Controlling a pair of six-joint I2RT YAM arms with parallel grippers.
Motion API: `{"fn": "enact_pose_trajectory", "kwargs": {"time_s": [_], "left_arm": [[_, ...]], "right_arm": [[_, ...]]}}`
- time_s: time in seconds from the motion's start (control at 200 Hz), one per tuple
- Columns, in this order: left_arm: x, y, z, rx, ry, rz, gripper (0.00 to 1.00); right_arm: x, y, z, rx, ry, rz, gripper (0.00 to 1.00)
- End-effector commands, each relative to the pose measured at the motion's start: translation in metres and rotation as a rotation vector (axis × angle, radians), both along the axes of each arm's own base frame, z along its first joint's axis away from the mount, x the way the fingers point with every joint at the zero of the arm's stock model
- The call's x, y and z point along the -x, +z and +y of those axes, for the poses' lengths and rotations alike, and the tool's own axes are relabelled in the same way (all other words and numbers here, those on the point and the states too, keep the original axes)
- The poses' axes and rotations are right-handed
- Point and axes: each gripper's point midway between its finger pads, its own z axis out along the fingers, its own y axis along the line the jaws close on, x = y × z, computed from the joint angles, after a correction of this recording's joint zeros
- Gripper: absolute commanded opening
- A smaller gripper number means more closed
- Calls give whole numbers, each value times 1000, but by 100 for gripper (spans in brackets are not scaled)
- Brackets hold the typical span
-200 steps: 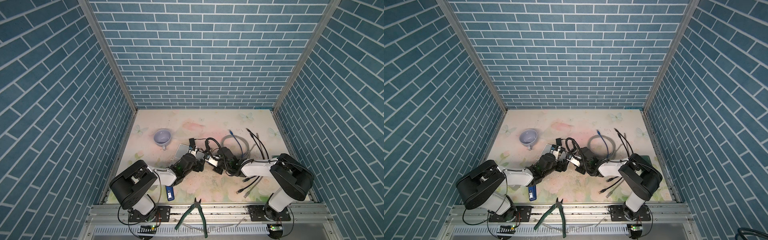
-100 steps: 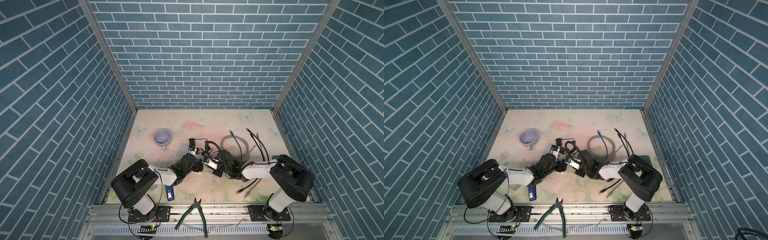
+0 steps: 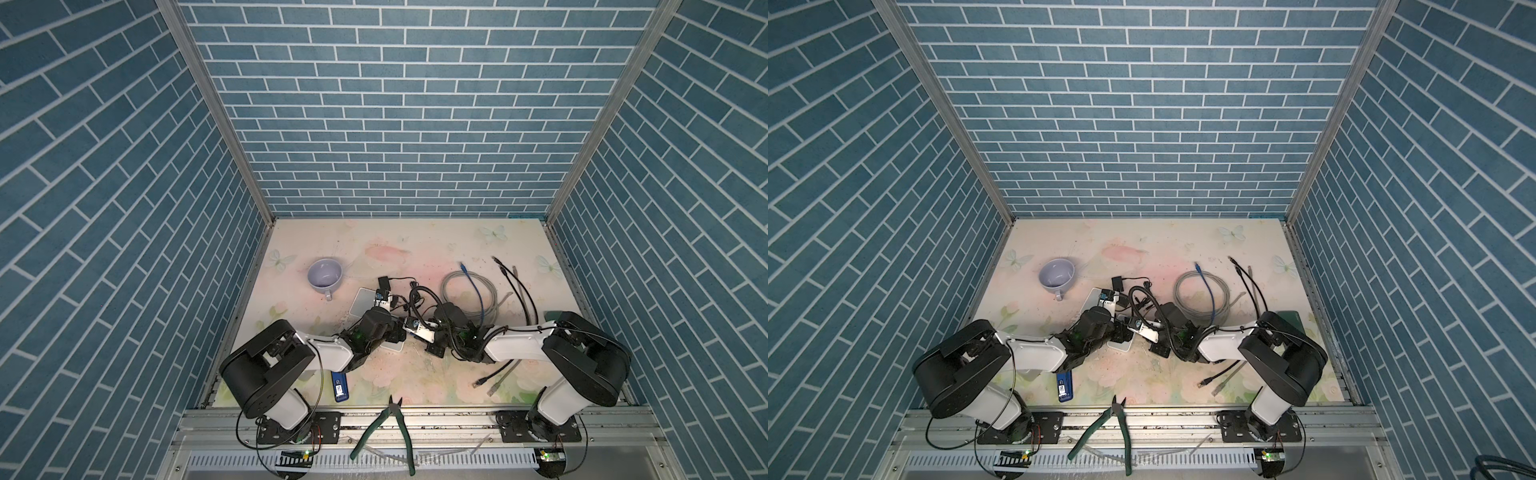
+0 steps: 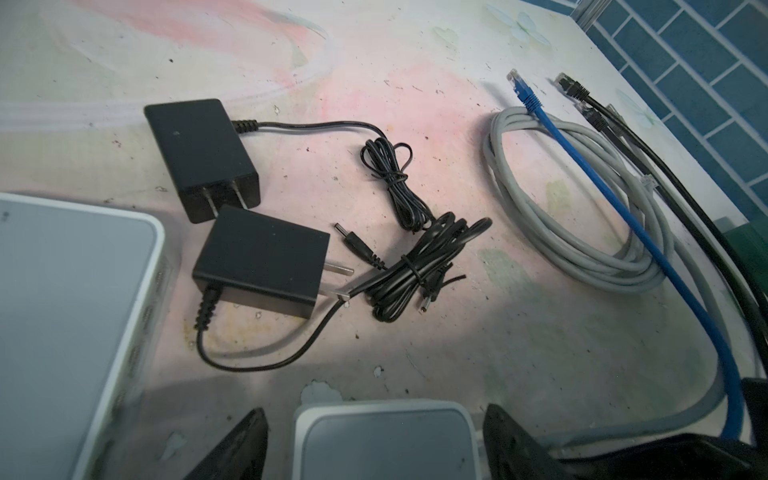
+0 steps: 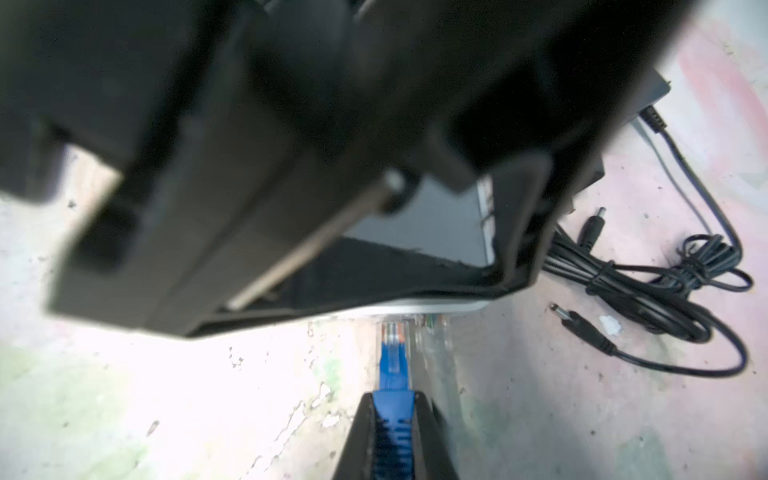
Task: Insert the plug into the switch port
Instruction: 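Hold the switch with the left gripper while the right aligns the blue plug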
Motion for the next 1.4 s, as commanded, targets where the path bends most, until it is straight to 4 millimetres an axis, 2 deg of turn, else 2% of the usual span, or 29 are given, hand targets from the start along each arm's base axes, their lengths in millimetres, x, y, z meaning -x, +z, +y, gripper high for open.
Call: {"fn": "enact_pose_trajectory", "kwargs": {"time_s": [0.0,0.275,0.65,1.005,1.395], "left_arm": [[0,8,8,-6,26,-5,85],[16,13,24,-47,44,60,88],[43,-15,26,-18,63,204,83],[45,-32,15,69,75,255,79],[47,-34,14,58,70,261,77]], "right_arm": [[-1,-6,-3,29,-23,11,0],[9,-4,-2,20,26,33,0],[18,-2,1,-3,76,46,0],[24,2,1,-31,111,33,0],[11,12,15,-93,80,5,0]]}}
